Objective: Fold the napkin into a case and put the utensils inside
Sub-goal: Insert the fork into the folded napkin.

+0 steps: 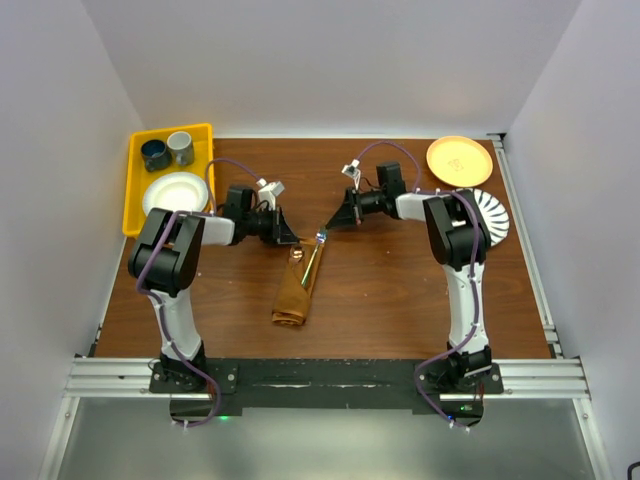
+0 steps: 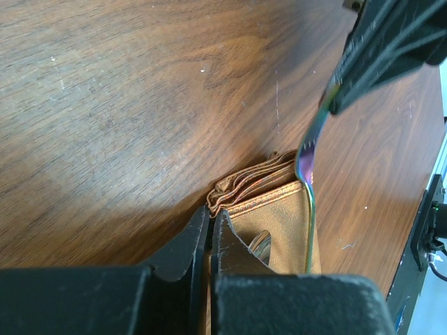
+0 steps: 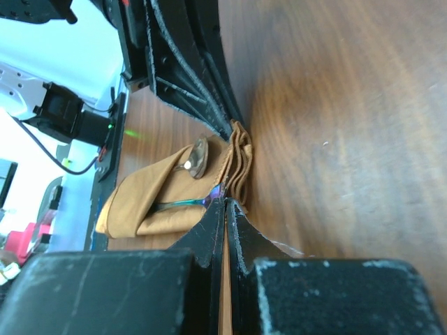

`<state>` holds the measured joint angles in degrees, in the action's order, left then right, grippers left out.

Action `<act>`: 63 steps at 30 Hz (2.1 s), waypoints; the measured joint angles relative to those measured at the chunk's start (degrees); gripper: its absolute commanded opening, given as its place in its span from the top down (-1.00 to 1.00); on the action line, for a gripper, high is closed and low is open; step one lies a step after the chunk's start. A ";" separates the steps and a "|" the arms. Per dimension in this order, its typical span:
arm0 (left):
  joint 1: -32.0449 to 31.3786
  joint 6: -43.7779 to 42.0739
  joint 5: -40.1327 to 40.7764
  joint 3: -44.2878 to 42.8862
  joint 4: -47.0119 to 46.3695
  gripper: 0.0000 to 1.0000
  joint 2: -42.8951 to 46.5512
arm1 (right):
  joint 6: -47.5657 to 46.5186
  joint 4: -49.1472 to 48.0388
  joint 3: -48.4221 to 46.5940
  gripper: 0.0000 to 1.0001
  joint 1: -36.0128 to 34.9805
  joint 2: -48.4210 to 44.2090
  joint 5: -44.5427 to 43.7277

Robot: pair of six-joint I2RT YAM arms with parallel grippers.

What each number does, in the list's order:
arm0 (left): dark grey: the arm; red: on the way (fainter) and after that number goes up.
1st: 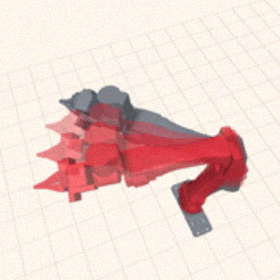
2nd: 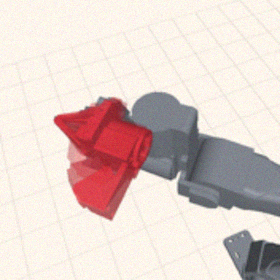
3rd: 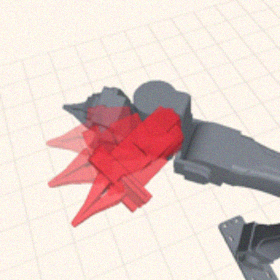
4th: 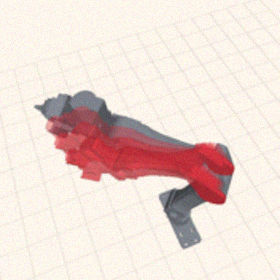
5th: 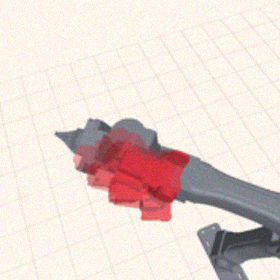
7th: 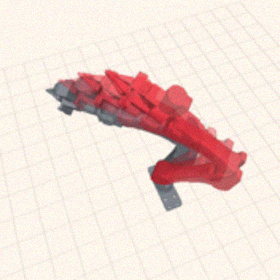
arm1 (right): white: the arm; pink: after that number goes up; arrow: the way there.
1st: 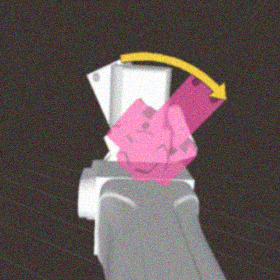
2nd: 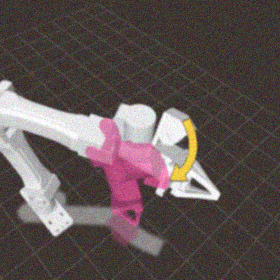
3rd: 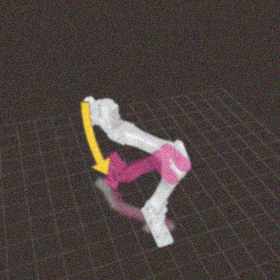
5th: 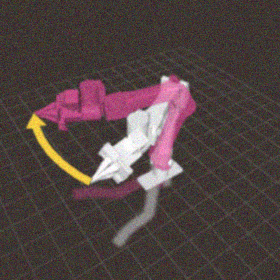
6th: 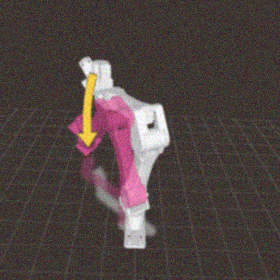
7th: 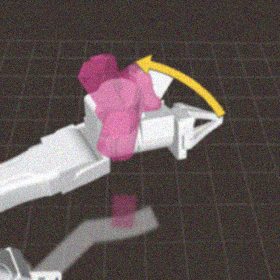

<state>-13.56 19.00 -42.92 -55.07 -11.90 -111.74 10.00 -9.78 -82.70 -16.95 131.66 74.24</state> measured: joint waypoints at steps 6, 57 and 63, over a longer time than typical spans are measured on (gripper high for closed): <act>0.00 0.04 0.33 0.22 -0.15 1.00 0.17 | 0.00 0.07 1.75 1.00 -1.51 -2.01 -0.17; -0.02 0.52 1.05 0.96 -0.70 1.00 0.66 | -10.58 12.83 2.69 0.56 -7.48 -2.03 -3.85; -0.02 0.52 1.20 0.98 -0.68 1.00 0.76 | -12.87 16.57 1.55 0.18 -8.33 -1.53 -4.98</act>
<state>-13.58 19.53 -41.71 -54.08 -12.58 -110.98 -2.87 6.79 -81.14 -25.28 130.13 69.25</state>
